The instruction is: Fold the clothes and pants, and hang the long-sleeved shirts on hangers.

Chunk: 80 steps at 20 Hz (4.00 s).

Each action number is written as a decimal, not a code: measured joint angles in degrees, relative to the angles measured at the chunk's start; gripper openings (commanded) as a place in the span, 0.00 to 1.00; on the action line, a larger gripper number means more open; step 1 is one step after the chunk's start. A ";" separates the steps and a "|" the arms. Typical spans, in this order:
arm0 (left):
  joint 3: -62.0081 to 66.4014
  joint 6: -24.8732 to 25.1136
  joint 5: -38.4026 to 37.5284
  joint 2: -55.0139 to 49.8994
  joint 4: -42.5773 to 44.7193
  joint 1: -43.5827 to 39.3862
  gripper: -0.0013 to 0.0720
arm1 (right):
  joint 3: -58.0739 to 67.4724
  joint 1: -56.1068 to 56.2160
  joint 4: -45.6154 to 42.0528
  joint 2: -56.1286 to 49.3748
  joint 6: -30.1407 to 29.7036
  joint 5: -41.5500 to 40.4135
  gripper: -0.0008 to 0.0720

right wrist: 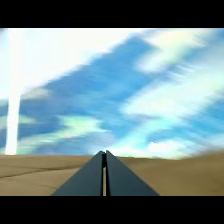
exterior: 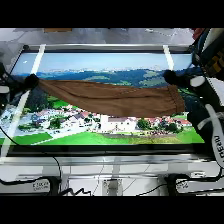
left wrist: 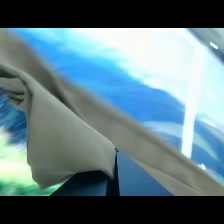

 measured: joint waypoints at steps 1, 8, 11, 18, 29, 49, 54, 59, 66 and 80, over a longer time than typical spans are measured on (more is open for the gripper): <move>0.90 0.90 -2.25 1.46 0.02 -0.28 0.04 | 1.64 3.23 0.02 -1.29 0.11 -1.33 0.07; 2.97 2.99 -13.07 13.51 2.75 -0.83 0.04 | 17.94 23.45 0.04 -14.84 7.32 -0.31 0.06; 3.10 3.17 -14.45 18.14 6.51 -0.57 0.04 | 23.78 30.80 0.13 -20.24 10.10 2.60 0.07; 3.15 2.67 -18.51 22.75 8.00 -0.46 0.04 | 30.05 44.92 2.21 -27.87 14.93 4.98 0.06; 3.08 -3.78 -21.03 15.21 6.75 -8.66 0.04 | 31.21 42.58 -1.77 -27.08 15.72 13.75 0.07; 3.08 0.72 -24.81 -2.99 15.72 -33.18 0.98 | 31.21 5.66 -5.22 -20.33 13.00 40.24 0.07; 0.74 0.76 -32.35 -1.40 20.02 -15.52 0.98 | 31.21 5.29 -5.88 -20.33 12.74 40.89 0.07; -9.68 6.14 -31.95 -1.18 13.33 -3.93 0.98 | 31.21 6.16 -6.01 -20.33 12.66 41.03 0.07; -17.62 11.39 -23.74 -5.81 2.86 -4.52 0.76 | 31.21 8.66 -6.01 -20.33 12.61 40.81 0.07; -7.72 11.10 -26.95 -5.75 1.81 -11.04 0.03 | 31.21 9.38 -7.06 -20.33 10.78 40.76 0.07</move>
